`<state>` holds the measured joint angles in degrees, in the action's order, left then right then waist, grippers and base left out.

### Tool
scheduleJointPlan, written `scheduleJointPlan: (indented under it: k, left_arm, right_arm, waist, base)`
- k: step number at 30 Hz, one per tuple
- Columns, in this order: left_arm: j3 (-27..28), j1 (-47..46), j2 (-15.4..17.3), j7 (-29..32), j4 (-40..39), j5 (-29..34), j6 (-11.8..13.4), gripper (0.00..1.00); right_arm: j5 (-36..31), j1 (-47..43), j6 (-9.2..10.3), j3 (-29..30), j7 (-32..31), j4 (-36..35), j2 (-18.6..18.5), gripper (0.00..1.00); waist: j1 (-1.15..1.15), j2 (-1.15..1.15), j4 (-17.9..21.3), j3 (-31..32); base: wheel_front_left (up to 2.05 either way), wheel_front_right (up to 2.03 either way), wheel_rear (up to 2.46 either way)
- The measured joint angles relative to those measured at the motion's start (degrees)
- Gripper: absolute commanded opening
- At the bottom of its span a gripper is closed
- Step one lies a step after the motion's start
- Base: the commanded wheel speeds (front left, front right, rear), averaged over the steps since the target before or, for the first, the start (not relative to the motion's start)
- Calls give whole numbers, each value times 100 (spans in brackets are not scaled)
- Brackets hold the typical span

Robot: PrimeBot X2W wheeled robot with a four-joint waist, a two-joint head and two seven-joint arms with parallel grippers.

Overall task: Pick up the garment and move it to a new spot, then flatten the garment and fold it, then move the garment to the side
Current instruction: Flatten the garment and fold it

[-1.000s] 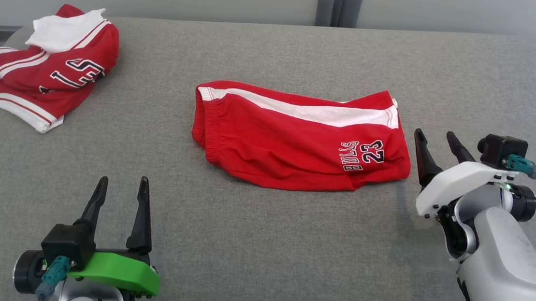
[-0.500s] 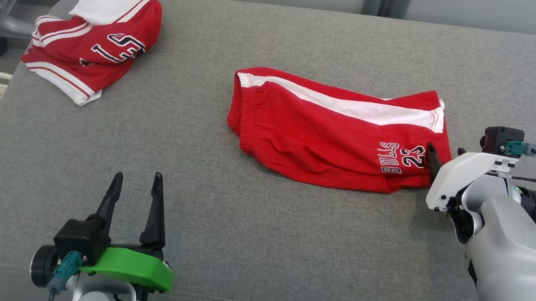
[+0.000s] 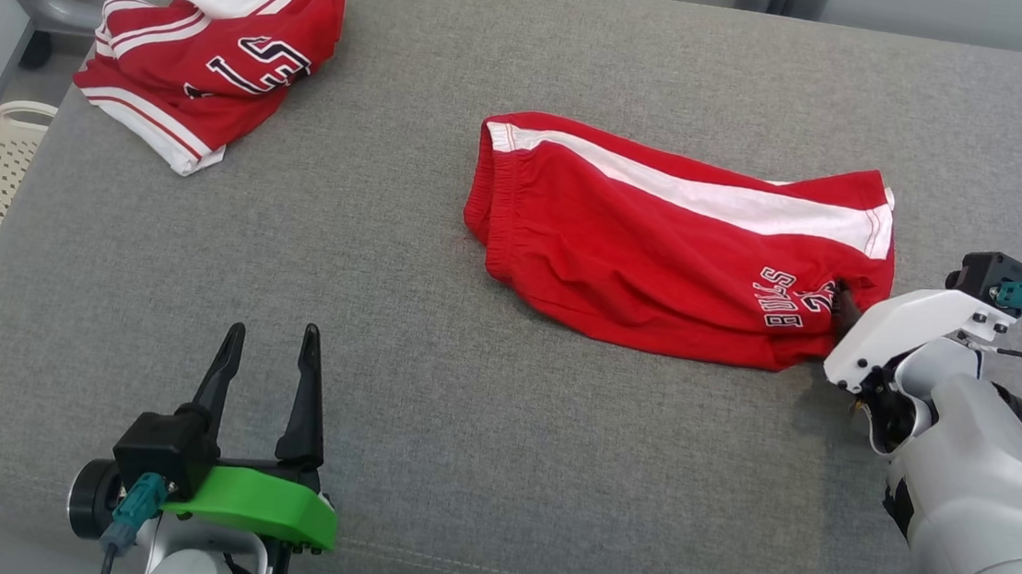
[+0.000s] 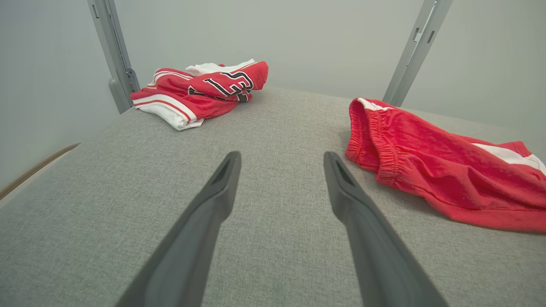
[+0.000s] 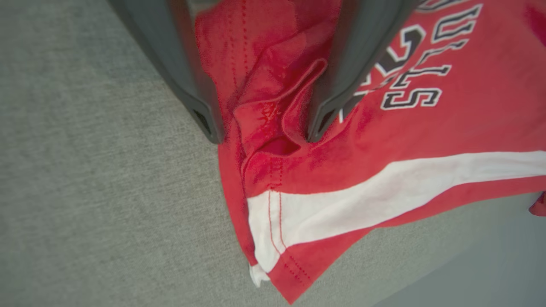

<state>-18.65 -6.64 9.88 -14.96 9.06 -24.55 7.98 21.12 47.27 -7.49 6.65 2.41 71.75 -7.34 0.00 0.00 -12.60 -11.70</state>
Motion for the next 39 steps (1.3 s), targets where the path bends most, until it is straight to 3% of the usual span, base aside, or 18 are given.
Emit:
scheduleJointPlan:
  k: [1, 2, 3, 5, 13, 20, 30, 39]
  left_arm:
    - [14, 0, -3, 0, 7, 3, -15, 100]
    - [24, 0, -8, -1, 12, 18, -27, 100]
    - [37, 0, -11, -1, 19, 35, -40, 100]
    - [62, 1, -20, -1, 29, 48, -49, 100]
    - [138, 24, -27, -1, 42, 100, -99, 100]
    - [145, 120, -12, 0, 56, 136, -118, 100]
    - [64, 159, 26, 25, -83, 142, -130, 100]
    - [-53, 144, 47, 112, -296, 193, -142, 100]
  right_arm:
    - [35, 1, 0, 0, -33, 5, 14, 78]
    - [97, 1, 1, 9, -54, 12, 41, 47]
    - [178, 1, 1, 22, -92, 16, 73, 37]
    - [302, -3, 1, 31, -130, 29, 114, 0]
    - [705, -114, 0, -70, -40, -97, 153, 0]
    - [1468, -195, 0, -232, -389, -695, 21, 0]
    - [2287, -611, 0, -650, -944, -1543, -945, 0]
    - [2510, -665, 0, -568, -950, -1410, -1594, 0]
  waist:
    - [0, 0, -4, 6]
    - [0, 0, -6, 12]
    - [0, 0, -6, 19]
    - [0, 0, -1, 36]
    - [0, 0, 96, 107]
    - [0, 0, 275, 208]
    - [0, 0, 668, 291]
    - [0, 0, 949, 205]
  base:
    - [0, 0, 0]
    - [0, 0, 0]
    - [0, 0, 0]
    - [0, 0, 0]
    - [0, 0, 0]
    - [0, 0, 0]
    - [0, 0, 0]
    - [0, 0, 0]
